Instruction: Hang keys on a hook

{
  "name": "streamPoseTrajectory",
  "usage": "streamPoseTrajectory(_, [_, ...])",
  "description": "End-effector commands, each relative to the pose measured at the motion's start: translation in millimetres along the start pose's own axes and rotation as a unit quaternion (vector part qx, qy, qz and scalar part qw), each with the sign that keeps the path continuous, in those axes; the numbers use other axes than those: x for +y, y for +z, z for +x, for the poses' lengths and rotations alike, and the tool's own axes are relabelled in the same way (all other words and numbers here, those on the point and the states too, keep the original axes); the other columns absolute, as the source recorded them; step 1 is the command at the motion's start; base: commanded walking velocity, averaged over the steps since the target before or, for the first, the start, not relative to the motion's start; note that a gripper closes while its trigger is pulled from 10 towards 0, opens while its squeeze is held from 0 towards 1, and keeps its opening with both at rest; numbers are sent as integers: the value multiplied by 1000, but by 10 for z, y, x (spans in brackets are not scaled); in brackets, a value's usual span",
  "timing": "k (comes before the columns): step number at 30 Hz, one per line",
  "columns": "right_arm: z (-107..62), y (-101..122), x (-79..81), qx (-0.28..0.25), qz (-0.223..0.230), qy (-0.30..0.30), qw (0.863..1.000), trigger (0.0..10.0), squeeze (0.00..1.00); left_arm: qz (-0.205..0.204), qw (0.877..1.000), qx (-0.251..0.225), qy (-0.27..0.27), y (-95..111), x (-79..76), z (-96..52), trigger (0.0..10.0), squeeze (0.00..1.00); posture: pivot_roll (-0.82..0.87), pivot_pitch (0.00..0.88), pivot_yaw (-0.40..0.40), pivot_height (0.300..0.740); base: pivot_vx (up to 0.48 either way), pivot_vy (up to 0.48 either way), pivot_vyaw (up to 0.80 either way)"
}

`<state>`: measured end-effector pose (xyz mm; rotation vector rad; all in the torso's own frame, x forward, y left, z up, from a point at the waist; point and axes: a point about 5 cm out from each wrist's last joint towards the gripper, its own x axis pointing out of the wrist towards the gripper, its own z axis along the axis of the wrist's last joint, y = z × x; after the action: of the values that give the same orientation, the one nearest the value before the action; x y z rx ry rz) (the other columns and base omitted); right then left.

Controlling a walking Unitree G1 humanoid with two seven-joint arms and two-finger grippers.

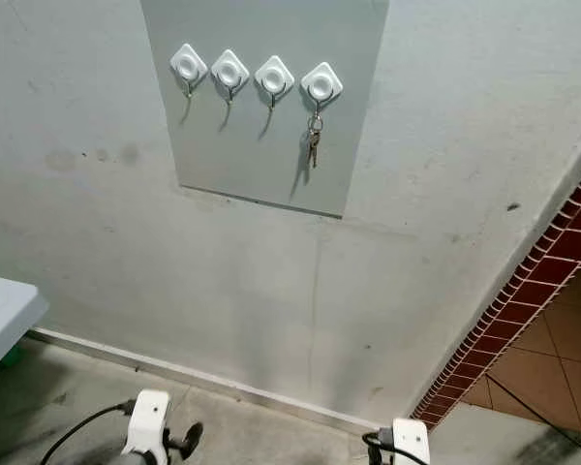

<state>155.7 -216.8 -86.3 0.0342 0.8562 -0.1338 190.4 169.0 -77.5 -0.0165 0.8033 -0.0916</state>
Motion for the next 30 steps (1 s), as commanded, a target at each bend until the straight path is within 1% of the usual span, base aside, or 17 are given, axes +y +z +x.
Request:
streamPoseTrajectory(1, [-31, -101, -61, 24, 7, -14, 1000, 10000, 0, -15, 1000, 13, 18, -58, 69, -23, 10000, 0, -44, 0, -19, 740, 0, 0, 0])
streamPoseTrajectory(6, [-64, -199, -64, 41, 7, -14, 999, 10000, 0, -35, 999, 19, 29, -92, 102, -36, 10000, 0, -38, 0, -25, 740, 0, 0, 0])
streamPoseTrajectory(7, [-68, -214, -58, 42, 16, -18, 999, 10000, 0, -48, 998, 17, 30, -81, 115, -34, 10000, 0, -38, 0, -25, 740, 0, 0, 0])
streamPoseTrajectory(11, [-66, -209, -50, 40, 22, -20, 999, 10000, 0, -42, 999, 17, 26, -68, 118, -30, 10000, 0, -39, 0, -22, 740, 0, 0, 0])
streamPoseTrajectory(13, [-57, -193, -14, 36, 18, -16, 999, 10000, 0, -26, 999, 17, 19, -55, 109, -25, 10000, 0, -48, 0, -11, 740, 0, 0, 0])
streamPoseTrajectory(17, [-57, -197, -2, 36, 13, -16, 999, 10000, 0, -26, 999, 17, 17, -53, 101, -23, 10000, 0, -52, 0, -7, 740, 0, 0, 0])
streamPoseTrajectory(19, [-70, -238, 18, 43, 2, -13, 999, 10000, 0, -16, 1000, 21, 7, -67, 60, -21, 10000, 0, -51, 0, -4, 740, 0, 0, 0])
streamPoseTrajectory(22, [-89, -287, 16, 51, -5, -13, 999, 10000, 0, -13, 1000, 24, 1, -98, 17, -25, 10000, 0, -51, 0, -4, 740, 0, 0, 0])
streamPoseTrajectory(26, [-94, -303, 20, 55, -10, -10, 998, 10000, 0, -19, 999, 27, 4, -122, 14, -32, 10000, 0, -40, 0, -9, 740, 0, 0, 0])
streamPoseTrajectory(30, [-95, -309, 24, 57, -11, -10, 998, 10000, 0, -16, 999, 29, 3, -134, 13, -36, 10000, 0, -40, 0, -9, 740, 0, 0, 0])
